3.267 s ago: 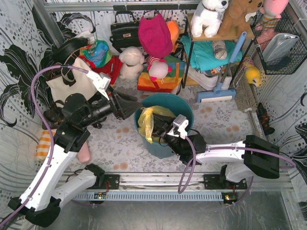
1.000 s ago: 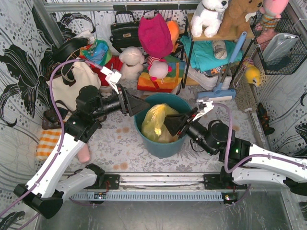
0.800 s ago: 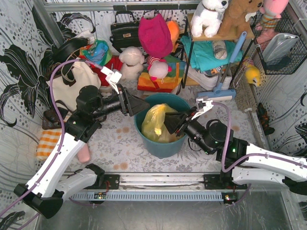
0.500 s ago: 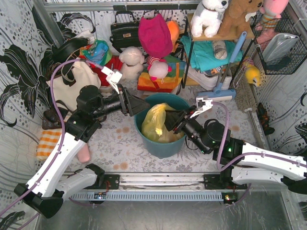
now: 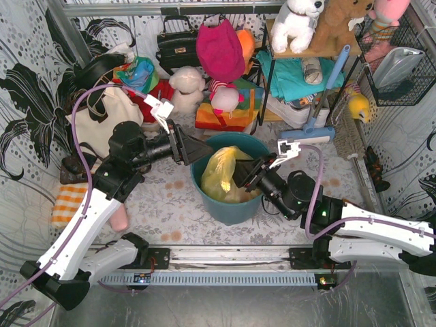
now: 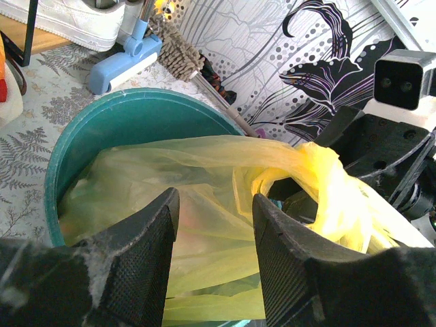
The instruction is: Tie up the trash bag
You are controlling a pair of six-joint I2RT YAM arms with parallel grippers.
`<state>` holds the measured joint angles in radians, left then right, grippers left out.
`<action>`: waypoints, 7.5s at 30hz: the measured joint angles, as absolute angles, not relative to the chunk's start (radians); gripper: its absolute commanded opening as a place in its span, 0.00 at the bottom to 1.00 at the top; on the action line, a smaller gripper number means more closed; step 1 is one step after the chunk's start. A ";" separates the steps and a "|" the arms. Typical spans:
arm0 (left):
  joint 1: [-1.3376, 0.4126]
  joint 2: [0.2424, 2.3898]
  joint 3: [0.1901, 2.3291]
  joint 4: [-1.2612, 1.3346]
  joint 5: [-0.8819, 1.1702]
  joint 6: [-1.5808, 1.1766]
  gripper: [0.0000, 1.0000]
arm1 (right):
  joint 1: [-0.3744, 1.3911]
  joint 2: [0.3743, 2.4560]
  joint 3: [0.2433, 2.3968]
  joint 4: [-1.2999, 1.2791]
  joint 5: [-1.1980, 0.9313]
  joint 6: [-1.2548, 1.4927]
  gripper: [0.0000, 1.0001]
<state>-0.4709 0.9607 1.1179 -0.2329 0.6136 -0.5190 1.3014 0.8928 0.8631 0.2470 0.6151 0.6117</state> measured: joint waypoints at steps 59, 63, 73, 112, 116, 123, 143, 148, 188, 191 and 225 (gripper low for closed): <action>-0.471 0.878 1.121 -0.306 0.567 -0.520 0.45 | 1.301 1.212 0.665 1.161 0.584 0.192 0.00; -0.471 0.862 1.088 -0.303 0.588 -0.536 0.45 | 1.301 1.232 0.665 1.223 0.583 0.159 0.00; -0.488 0.810 0.996 -0.219 0.681 -0.615 0.44 | 1.301 1.292 0.671 1.312 0.553 0.084 0.00; -0.523 0.836 1.140 -0.244 0.422 -0.643 0.53 | 1.301 1.290 0.665 1.444 0.403 -0.001 0.00; -0.523 0.862 1.113 -0.204 0.436 -0.681 0.52 | 1.301 1.290 0.665 1.444 0.403 -0.001 0.00; -0.523 0.881 1.062 -0.144 0.471 -0.728 0.47 | 1.301 1.287 0.663 1.444 0.403 -0.001 0.00; -0.523 0.890 1.039 -0.064 0.508 -0.772 0.00 | 1.301 1.270 0.650 1.438 0.404 -0.001 0.00; -0.523 0.888 1.045 -0.071 0.504 -0.761 0.02 | 1.301 1.268 0.650 1.437 0.407 0.001 0.00; -0.523 0.945 1.282 -0.318 0.490 -0.582 0.40 | 1.301 0.714 0.805 0.250 0.521 0.414 0.42; -0.523 0.950 1.370 -0.370 0.506 -0.540 0.42 | 1.301 0.682 0.857 0.180 0.532 0.398 0.44; -0.864 1.181 1.839 -0.716 0.505 -0.267 0.53 | 1.301 0.937 1.225 -0.131 0.704 0.516 0.68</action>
<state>-0.8642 1.1812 1.8385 -0.7162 0.5049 -0.2668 1.3014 0.9367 1.2247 -0.1307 0.7040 0.5163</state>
